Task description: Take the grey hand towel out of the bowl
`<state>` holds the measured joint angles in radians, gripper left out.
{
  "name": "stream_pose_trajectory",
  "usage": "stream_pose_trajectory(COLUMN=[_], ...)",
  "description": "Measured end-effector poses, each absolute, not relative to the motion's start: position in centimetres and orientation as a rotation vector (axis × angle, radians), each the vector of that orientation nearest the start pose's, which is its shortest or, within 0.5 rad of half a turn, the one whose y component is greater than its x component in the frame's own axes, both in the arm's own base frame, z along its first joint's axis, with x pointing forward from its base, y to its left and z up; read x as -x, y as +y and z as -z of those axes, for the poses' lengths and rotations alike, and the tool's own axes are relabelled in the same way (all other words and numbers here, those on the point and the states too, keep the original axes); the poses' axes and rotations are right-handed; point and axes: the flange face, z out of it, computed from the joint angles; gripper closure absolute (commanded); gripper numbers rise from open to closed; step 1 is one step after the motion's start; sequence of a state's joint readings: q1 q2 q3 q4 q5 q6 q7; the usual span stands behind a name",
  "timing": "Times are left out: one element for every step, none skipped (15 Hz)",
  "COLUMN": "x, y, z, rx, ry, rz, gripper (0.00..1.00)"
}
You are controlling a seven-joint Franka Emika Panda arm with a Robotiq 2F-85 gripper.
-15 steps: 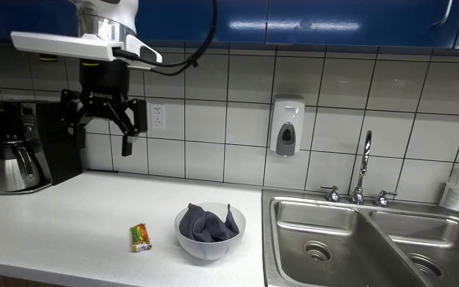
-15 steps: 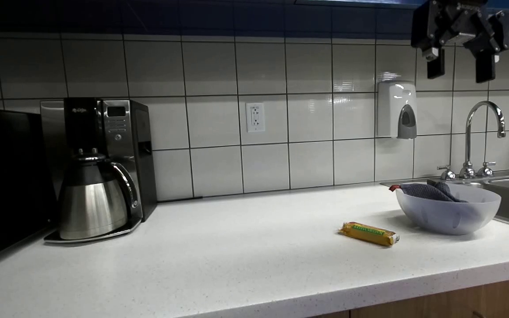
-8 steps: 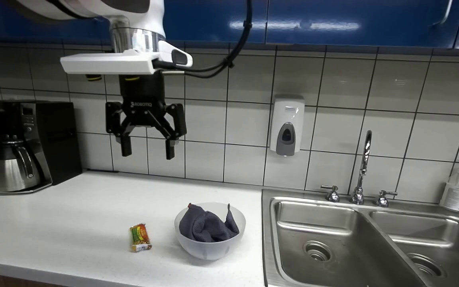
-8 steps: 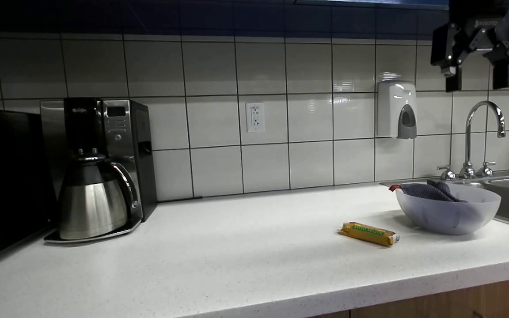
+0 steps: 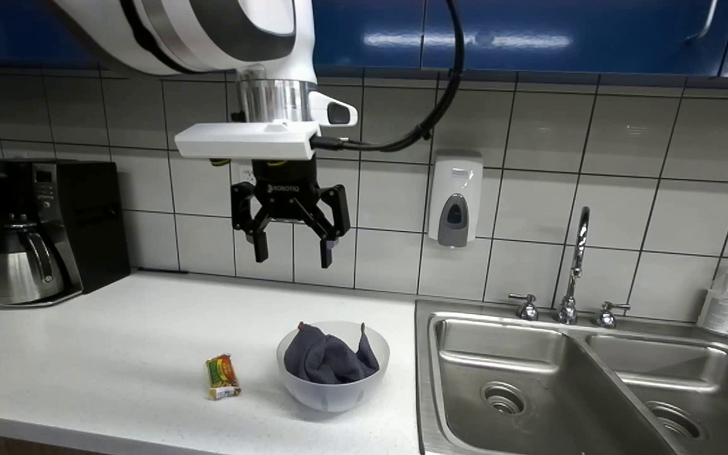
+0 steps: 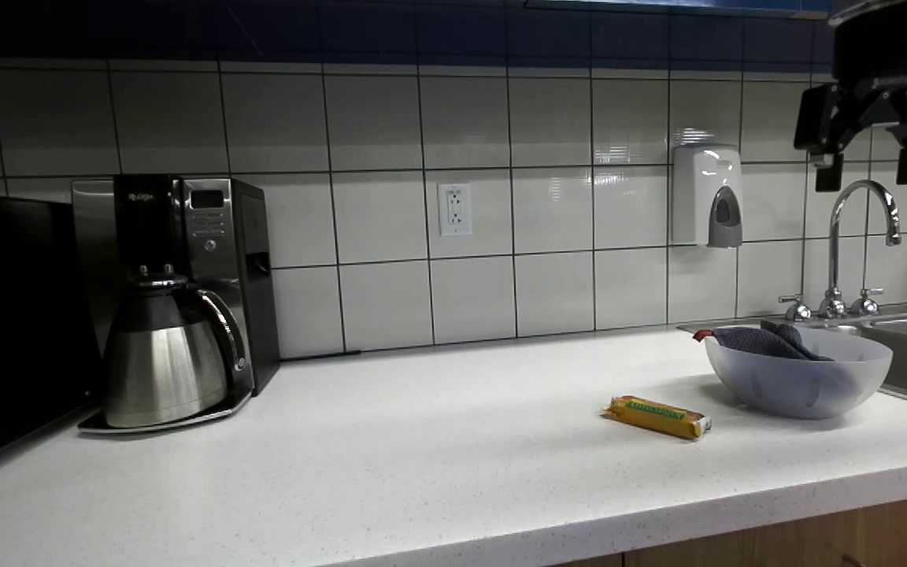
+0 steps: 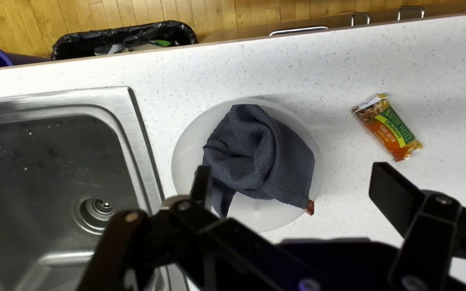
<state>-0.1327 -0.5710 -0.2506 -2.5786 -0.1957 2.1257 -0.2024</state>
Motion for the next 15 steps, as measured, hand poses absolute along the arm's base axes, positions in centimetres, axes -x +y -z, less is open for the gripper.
stream_pose_trajectory(x=[-35.6, -35.9, -36.2, -36.6, -37.0, -37.4, -37.8, -38.2, -38.7, -39.1, -39.5, -39.8, -40.2, -40.5, -40.9], y=[-15.8, -16.2, -16.6, -17.0, -17.3, -17.5, -17.7, -17.9, -18.0, -18.1, -18.2, -18.3, -18.5, -18.6, -18.7], z=[-44.8, -44.3, -43.7, -43.1, -42.5, -41.8, -41.1, -40.4, -39.7, -39.0, -38.3, -37.7, -37.1, -36.5, -35.9], rx=[3.202, 3.203, 3.205, 3.207, 3.208, 3.210, 3.212, 3.213, 3.214, 3.215, 3.216, 3.216, 3.214, 3.211, 3.208], ry=[0.101, 0.112, 0.123, 0.131, 0.136, 0.140, 0.144, 0.148, 0.150, 0.152, 0.154, 0.155, 0.157, 0.161, 0.164], rz=[0.165, 0.174, 0.182, 0.189, 0.194, 0.198, 0.202, 0.204, 0.203, 0.200, 0.196, 0.189, 0.186, 0.183, 0.182], gripper=[0.00, 0.00, 0.00, 0.00, 0.00, 0.00, 0.00, 0.00, 0.00, 0.00, 0.00, 0.00, 0.00, 0.00, 0.00])
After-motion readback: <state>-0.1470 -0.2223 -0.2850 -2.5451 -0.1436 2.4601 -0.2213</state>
